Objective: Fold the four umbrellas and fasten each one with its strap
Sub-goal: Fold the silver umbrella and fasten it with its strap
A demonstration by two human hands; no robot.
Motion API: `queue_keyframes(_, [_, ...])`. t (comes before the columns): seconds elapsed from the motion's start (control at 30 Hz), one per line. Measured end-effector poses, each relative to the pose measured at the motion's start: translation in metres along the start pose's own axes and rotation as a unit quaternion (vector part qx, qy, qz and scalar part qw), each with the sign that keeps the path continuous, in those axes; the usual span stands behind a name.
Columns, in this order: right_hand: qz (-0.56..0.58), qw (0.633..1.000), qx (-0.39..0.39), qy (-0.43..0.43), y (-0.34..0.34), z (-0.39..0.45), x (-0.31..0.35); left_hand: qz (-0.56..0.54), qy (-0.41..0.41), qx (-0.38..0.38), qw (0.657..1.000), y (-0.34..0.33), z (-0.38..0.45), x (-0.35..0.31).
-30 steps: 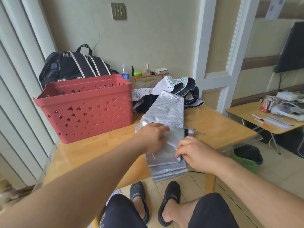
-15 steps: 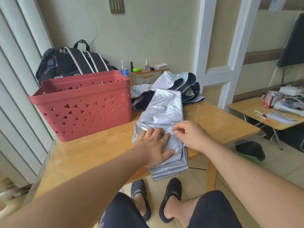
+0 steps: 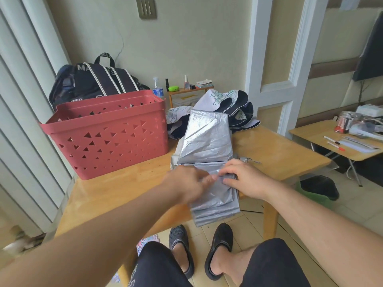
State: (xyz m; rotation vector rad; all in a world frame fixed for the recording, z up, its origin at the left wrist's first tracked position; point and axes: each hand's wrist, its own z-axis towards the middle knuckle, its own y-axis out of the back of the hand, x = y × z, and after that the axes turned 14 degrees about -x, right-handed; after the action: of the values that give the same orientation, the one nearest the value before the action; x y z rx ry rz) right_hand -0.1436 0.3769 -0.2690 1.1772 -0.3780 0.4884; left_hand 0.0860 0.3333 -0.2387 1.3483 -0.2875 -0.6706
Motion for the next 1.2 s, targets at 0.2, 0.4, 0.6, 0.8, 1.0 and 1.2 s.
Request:
queue_keyframes(0.2, [0.018,0.999,0.032,-0.023,0.008,0.003,-0.004,0.058,-0.004,-0.006,0.998,-0.010,0.018,0.027])
queue_keyframes(0.4, [-0.001,0.997,-0.080,-0.023,0.001,0.009,-0.001,0.113,-0.015,0.026,0.993,-0.020,-0.006,0.019])
queue_keyframes(0.6, [-0.030,1.000,-0.008,0.004,-0.005,0.023,-0.011,0.135,-0.011,0.089,0.987,-0.014,0.020,0.028])
queue_keyframes(0.8, [-0.046,0.999,-0.008,-0.013,-0.004,0.043,-0.008,0.102,-0.002,0.071,0.992,-0.020,0.038,0.037])
queue_keyframes(1.0, [0.022,0.996,0.076,-0.041,0.015,0.028,-0.003,0.026,0.011,0.025,0.999,-0.014,0.021,0.024])
queue_keyframes(1.2, [0.013,0.997,0.041,-0.067,0.024,0.024,0.014,0.048,-0.080,-0.073,0.993,-0.013,0.015,0.025])
